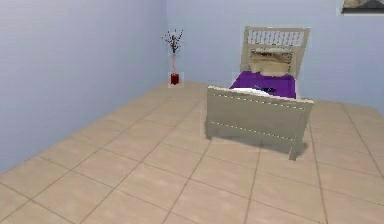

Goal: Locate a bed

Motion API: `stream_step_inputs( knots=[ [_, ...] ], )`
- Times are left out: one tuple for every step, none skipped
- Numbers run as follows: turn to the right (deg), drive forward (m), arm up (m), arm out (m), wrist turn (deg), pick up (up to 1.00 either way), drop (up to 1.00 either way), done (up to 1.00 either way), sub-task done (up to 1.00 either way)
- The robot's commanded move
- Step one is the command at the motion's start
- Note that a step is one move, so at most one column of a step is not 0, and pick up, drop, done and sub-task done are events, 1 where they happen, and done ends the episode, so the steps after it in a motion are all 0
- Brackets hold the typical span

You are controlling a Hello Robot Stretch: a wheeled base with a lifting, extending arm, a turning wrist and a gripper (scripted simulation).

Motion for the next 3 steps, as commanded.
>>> stream_step_inputs(
  knots=[
    [21.0,0.00,0.00,0.00,0.0,0.00,0.00,0.00,0.00],
    [0.0,0.65,0.00,0.00,0.0,0.00,0.00,0.00,0.00],
    [45.0,0.00,0.00,0.00,0.0,0.00,0.00,0.00,0.00]
  ],
)
